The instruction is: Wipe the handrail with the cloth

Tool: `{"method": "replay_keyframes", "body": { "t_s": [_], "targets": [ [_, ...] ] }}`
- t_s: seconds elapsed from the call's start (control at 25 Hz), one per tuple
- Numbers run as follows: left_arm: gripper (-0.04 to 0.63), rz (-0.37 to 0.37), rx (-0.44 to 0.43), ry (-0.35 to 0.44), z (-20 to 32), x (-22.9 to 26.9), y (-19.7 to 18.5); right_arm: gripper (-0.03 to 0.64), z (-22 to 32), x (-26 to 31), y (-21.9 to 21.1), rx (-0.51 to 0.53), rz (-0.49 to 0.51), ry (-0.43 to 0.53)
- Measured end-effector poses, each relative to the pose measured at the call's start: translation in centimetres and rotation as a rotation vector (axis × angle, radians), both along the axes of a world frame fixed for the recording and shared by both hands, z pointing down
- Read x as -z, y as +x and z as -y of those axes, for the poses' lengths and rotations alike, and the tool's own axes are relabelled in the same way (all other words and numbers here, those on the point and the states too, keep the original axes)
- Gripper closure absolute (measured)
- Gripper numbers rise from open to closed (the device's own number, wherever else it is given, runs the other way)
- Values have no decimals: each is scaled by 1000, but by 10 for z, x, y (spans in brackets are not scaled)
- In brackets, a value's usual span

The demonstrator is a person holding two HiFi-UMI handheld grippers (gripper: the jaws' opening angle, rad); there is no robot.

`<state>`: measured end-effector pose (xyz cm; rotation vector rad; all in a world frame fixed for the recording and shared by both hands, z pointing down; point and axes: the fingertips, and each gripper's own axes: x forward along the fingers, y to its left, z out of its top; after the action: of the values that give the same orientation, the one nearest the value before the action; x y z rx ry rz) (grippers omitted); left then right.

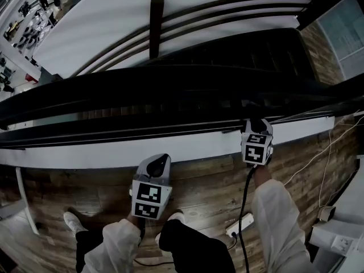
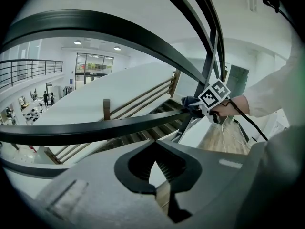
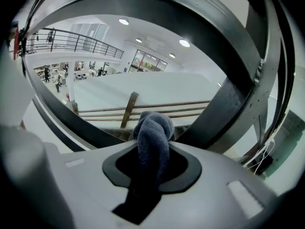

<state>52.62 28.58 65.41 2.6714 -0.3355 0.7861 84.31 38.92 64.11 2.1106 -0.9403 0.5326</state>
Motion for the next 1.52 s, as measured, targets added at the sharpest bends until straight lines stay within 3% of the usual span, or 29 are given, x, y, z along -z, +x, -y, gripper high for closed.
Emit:
{"method": "replay_keyframes", "body": {
  "t_s": [0.08, 0.24, 0.52, 0.76, 1.12, 1.28, 1.52],
  "targets": [
    [592, 8, 2, -10, -1, 1, -4, 523, -2, 2, 4, -27, -8, -4],
    [594, 15, 21, -17, 6, 10, -20, 523, -15, 26, 2, -103, 11, 120],
    [592, 4, 53, -37, 27, 44, -85, 523, -20, 42, -106, -88, 78, 73],
    [592, -6, 85, -36, 71, 83, -164, 523, 29, 41, -252, -16, 208, 41],
    [592, 60, 228, -31, 164, 117, -357, 523, 150, 31, -537, 160, 438, 8],
    [592, 85, 333, -27, 206, 119, -446, 523, 215, 40, -647, 278, 505, 15],
    [592, 75, 534, -16, 267, 115, -549, 523, 301, 40, -769, 481, 567, 10]
  ]
}}
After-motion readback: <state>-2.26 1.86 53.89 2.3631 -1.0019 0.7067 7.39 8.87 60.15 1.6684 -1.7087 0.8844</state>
